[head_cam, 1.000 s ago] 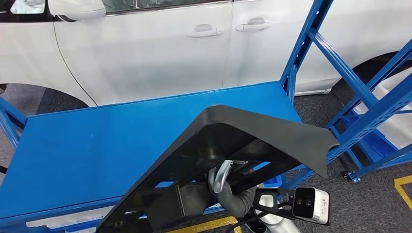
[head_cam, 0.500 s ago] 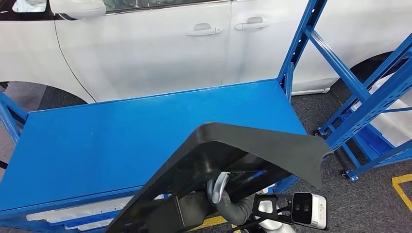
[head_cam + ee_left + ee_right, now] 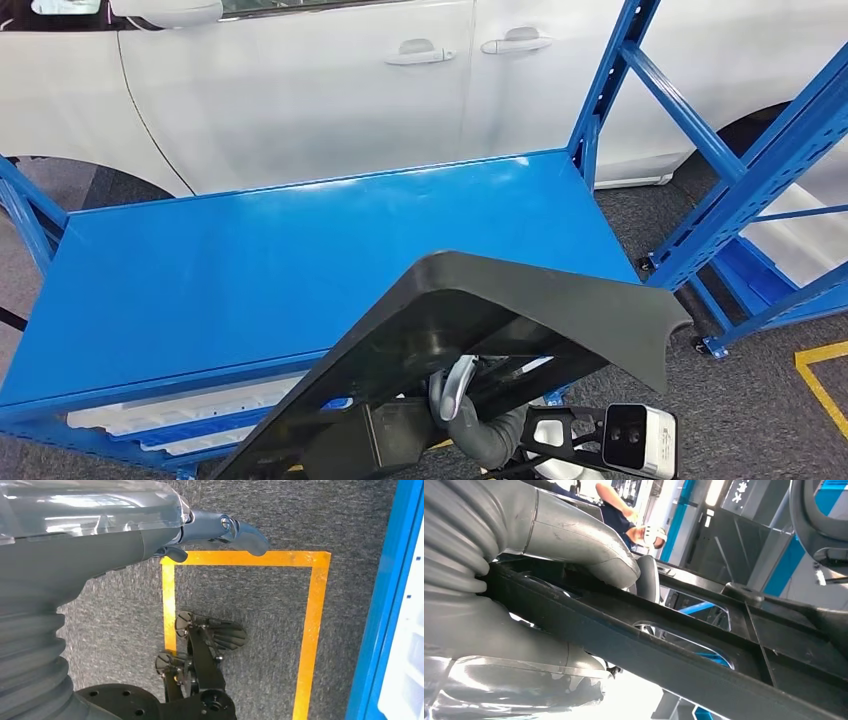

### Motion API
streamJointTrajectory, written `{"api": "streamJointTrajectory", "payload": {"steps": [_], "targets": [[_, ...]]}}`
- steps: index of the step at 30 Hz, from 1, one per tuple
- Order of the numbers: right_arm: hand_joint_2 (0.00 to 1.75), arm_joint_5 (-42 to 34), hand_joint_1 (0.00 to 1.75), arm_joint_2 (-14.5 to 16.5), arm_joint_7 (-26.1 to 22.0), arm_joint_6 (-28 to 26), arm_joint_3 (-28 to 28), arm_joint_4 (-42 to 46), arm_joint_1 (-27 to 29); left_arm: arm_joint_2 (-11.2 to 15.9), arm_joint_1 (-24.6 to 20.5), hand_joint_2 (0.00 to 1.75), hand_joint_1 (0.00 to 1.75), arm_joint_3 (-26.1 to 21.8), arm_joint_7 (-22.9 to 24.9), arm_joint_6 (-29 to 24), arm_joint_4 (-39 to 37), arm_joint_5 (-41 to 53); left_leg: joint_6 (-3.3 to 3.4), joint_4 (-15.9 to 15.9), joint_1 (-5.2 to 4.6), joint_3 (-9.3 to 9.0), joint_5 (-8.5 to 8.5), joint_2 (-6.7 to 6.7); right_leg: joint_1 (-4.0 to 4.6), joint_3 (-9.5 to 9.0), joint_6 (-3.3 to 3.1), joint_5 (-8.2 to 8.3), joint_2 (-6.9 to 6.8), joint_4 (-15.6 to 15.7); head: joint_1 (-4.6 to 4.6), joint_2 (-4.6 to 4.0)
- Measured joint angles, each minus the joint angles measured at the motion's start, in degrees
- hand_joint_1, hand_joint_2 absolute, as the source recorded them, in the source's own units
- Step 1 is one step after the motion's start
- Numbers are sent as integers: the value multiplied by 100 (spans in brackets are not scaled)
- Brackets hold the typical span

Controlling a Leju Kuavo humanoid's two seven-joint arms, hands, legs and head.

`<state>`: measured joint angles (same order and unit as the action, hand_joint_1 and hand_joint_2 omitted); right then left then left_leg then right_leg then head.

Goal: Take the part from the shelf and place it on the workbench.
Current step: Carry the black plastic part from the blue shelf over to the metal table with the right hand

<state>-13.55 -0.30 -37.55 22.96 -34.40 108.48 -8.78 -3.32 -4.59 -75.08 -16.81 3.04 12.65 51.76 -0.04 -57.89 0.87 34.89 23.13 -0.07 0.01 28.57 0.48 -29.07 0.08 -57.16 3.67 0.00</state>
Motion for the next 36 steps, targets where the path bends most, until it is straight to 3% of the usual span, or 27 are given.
{"api": "streamJointTrajectory", "payload": {"steps": [2,3,5,7,8,9,10,12,14,17,19,22,23,24,25,26,28,30,33,34,36], "targets": [[175,1,175,0,0,-9,0,3,2,3,2,175,0,0,2,-1,1,2,-74,9,8,13,-42,1,0,45,-66,81,-8,29,-1,0],[175,4,175,1,0,-19,0,7,4,8,5,175,0,1,9,-1,1,7,-103,-38,11,44,19,1,-12,73,-108,129,-15,55,-1,0],[175,11,175,3,0,-46,0,23,16,16,13,175,0,3,36,-2,1,27,-137,-432,21,198,408,0,-36,157,-186,241,-34,98,0,0],[175,15,175,3,0,-59,0,37,53,21,17,175,0,4,76,-2,1,49,-165,-1175,25,422,914,0,-18,290,-221,336,-42,88,0,0],[175,11,175,3,0,-55,0,38,78,26,18,175,0,4,95,-3,1,54,-180,-1471,27,475,1040,0,-11,363,-222,381,-44,74,0,0],[175,4,175,2,0,-46,0,40,101,32,19,175,0,4,113,-4,1,54,-191,-1591,28,441,1044,0,-8,438,-217,422,-46,53,0,0],[175,-3,175,2,0,-37,1,43,117,40,19,175,0,4,129,-7,1,53,-196,-1479,29,295,939,0,-9,511,-207,456,-45,24,0,0],[175,-14,175,1,0,-27,5,45,129,54,12,175,0,4,171,-21,1,52,-184,-723,30,-245,700,1,-14,641,-170,509,-41,-51,0,0],[175,-17,175,-3,0,-20,11,38,129,65,7,175,0,4,226,-42,1,54,-125,-93,5,-636,627,-8,-7,717,-110,561,-38,-111,0,0],[175,-10,175,-28,0,8,14,8,136,67,21,175,0,4,284,-52,1,58,-14,39,-12,-632,590,-15,-5,753,-1,645,-30,-122,0,0],[175,10,175,-65,0,48,19,-7,168,62,21,175,0,4,298,-52,1,59,79,64,11,-565,497,5,-17,836,58,467,-14,-271,-1,0],[175,52,175,-137,0,118,32,-28,252,55,27,175,0,4,298,-47,1,59,145,65,17,-390,340,22,-41,1156,118,-286,-6,-1218,0,0],[175,74,175,-159,0,140,36,-43,282,51,32,175,0,4,295,-42,1,59,142,59,14,-320,292,24,-46,1229,133,-433,-6,-1534,0,0],[175,98,175,-177,0,159,37,-60,308,46,35,175,0,4,292,-35,1,59,137,49,12,-250,246,25,-50,1220,139,-456,-7,-1690,-1,0],[175,120,175,-193,0,175,37,-77,328,39,37,175,0,4,290,-28,1,59,128,40,10,-187,207,25,-52,1104,135,-371,-7,-1631,0,0],[175,136,175,-207,0,186,36,-91,339,31,37,175,0,4,289,-23,1,59,117,30,9,-132,172,25,-54,876,119,-221,-7,-1351,0,0],[175,144,175,-223,0,201,35,-112,339,4,35,175,0,4,289,-17,1,57,82,14,2,-55,109,22,-36,299,61,-15,-6,-491,0,0],[175,136,175,-235,0,226,35,-135,328,-21,31,175,0,4,286,-16,1,41,20,26,1,-24,39,22,4,5,8,27,-5,12,-1,0],[175,98,175,-256,0,278,35,-199,298,-41,35,175,0,-1,283,-19,1,8,-87,34,7,12,-7,20,6,43,-88,133,-20,112,0,0],[175,82,175,-261,0,287,35,-225,285,-47,37,175,0,-2,282,-20,1,5,-113,-58,8,56,96,18,-10,70,-135,185,-34,140,0,0],[175,50,175,-273,0,292,35,-276,269,-56,38,175,0,-2,280,-22,1,2,-150,-588,20,249,538,13,-23,146,-197,284,-60,171,0,0]]}}
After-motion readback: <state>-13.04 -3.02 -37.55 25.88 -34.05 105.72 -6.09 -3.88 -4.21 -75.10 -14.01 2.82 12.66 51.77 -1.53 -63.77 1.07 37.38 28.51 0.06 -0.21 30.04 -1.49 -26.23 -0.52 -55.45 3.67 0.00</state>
